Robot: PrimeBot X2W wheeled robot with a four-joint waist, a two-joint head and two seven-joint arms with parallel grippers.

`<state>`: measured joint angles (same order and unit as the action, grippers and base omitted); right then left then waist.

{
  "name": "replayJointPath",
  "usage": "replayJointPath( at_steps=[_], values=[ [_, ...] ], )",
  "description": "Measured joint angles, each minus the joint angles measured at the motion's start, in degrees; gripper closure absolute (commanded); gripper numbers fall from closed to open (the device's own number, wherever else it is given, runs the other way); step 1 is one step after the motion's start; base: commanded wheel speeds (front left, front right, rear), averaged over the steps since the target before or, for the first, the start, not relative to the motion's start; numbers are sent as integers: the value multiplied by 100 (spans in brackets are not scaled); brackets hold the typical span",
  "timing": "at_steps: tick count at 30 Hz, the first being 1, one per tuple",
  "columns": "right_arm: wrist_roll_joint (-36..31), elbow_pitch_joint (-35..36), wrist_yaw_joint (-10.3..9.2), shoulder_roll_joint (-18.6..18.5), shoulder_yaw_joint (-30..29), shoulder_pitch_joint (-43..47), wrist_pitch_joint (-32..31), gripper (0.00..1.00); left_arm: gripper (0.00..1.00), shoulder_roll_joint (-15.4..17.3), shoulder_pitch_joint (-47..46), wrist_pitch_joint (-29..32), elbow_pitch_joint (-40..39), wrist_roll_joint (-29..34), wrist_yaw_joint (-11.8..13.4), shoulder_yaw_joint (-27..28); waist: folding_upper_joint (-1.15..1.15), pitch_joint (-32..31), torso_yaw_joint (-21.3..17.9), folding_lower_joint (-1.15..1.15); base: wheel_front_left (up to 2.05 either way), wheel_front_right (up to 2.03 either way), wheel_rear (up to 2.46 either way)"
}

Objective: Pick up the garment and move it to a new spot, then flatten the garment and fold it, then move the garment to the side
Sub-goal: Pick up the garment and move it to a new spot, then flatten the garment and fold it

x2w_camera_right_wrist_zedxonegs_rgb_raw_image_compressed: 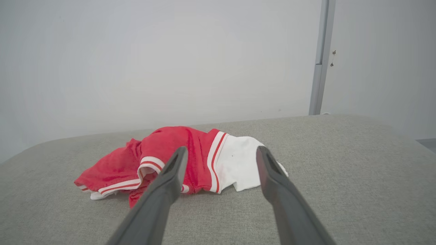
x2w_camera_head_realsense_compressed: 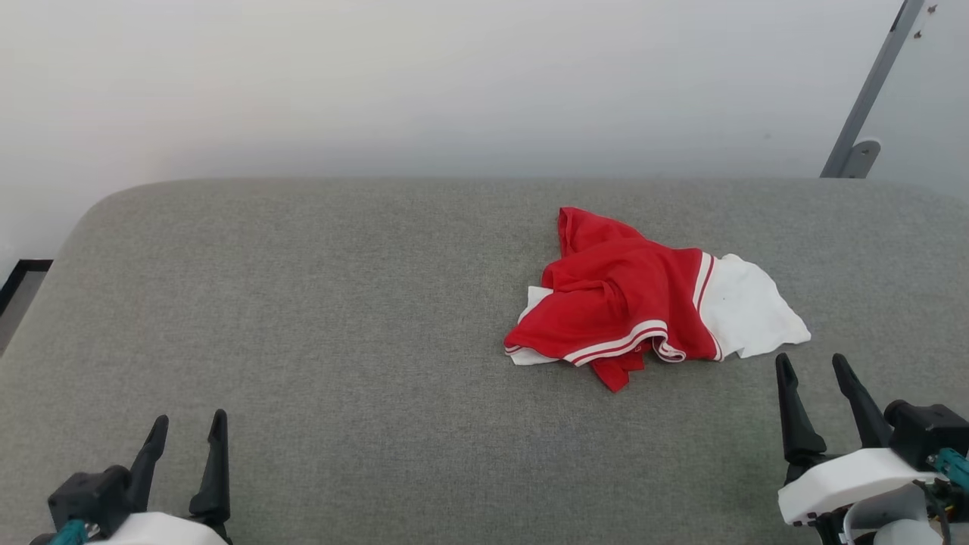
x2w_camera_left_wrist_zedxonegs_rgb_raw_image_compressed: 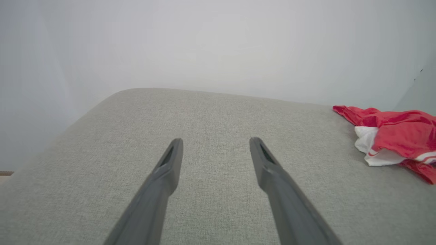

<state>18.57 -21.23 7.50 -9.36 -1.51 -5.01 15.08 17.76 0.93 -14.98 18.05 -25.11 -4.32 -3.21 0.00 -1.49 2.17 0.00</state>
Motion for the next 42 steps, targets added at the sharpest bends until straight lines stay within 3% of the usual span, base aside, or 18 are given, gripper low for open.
replayJointPath(
  at_steps=[13,27,30,35,42],
  values=[
    [-33,312,0,-14,-34,215,0,0,0,-539,290,0,-480,732,-274,493,0,-83,71,0,0,0,0],
    [-33,300,0,-8,67,182,0,0,0,-687,336,0,-559,698,-300,505,0,2,9,0,0,0,0],
    [-33,320,0,24,113,78,0,0,0,-413,156,0,-543,608,-308,209,0,97,-59,0,0,0,0],
    [-29,467,0,143,180,-204,0,0,0,382,-929,192,-509,313,-308,-521,0,446,-197,0,0,0,0],
    [-19,608,0,348,279,-645,0,0,0,1421,-2932,1250,-325,-698,-309,-1869,0,1135,-514,0,0,0,0]
  ],
)
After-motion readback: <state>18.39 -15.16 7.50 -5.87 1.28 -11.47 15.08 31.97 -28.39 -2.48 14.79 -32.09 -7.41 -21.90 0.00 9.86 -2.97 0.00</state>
